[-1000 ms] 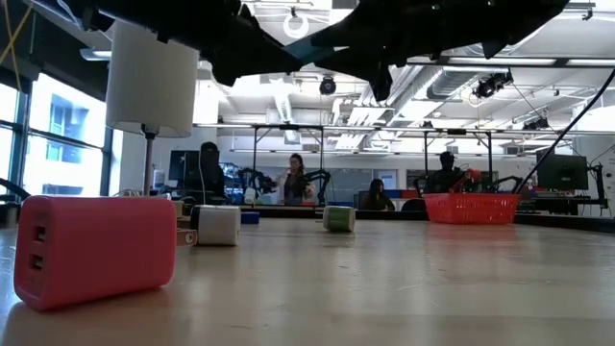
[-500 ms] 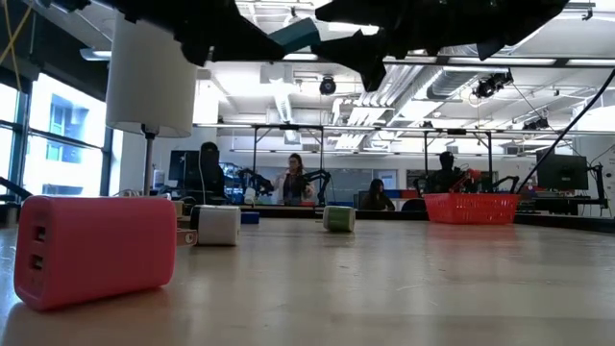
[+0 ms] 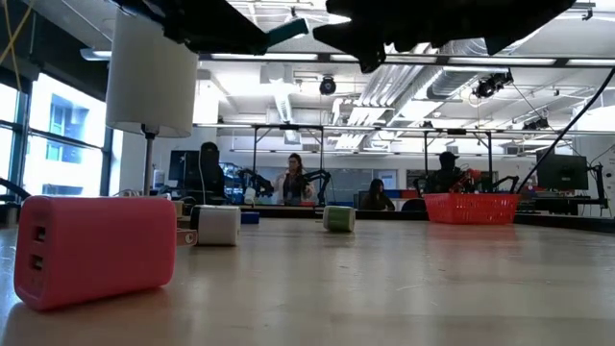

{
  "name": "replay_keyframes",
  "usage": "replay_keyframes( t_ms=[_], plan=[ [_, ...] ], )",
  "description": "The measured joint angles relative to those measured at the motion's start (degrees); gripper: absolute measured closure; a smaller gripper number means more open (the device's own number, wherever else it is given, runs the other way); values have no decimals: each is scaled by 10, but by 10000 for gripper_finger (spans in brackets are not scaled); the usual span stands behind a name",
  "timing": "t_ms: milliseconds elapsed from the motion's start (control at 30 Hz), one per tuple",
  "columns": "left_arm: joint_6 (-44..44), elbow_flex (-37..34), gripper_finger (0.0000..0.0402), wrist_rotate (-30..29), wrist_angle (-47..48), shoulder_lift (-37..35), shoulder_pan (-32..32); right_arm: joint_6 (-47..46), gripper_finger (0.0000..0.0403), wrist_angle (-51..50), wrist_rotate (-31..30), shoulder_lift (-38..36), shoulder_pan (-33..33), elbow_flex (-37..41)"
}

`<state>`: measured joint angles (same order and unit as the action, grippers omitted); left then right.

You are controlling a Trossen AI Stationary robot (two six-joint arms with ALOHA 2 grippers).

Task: Pick & Place Office items
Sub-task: Put the light blue digital clock into the bottom red basket

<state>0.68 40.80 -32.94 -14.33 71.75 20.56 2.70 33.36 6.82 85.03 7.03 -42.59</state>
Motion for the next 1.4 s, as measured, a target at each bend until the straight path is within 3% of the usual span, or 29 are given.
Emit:
replay_keyframes(
  t_ms=[100, 267, 333, 533, 933, 1400],
  plan=[
    [-26, 0, 238, 36, 7, -4, -18, 58, 183, 0, -60, 0, 19, 0],
    [-51, 0, 238, 104, 9, -4, -44, 138, 183, 3, -210, 0, 54, 0],
    [-54, 0, 238, 119, 11, -4, -51, 148, 183, 8, -237, 0, 64, 0],
    [-53, 0, 238, 122, 12, -4, -56, 139, 174, 8, -227, 0, 70, 0],
    [-54, 0, 238, 123, 15, -4, -56, 137, 100, 15, -248, 0, 70, 0],
    [-67, 0, 238, 145, 15, -4, -59, 137, 95, 21, -227, 3, 69, 0]
  ],
)
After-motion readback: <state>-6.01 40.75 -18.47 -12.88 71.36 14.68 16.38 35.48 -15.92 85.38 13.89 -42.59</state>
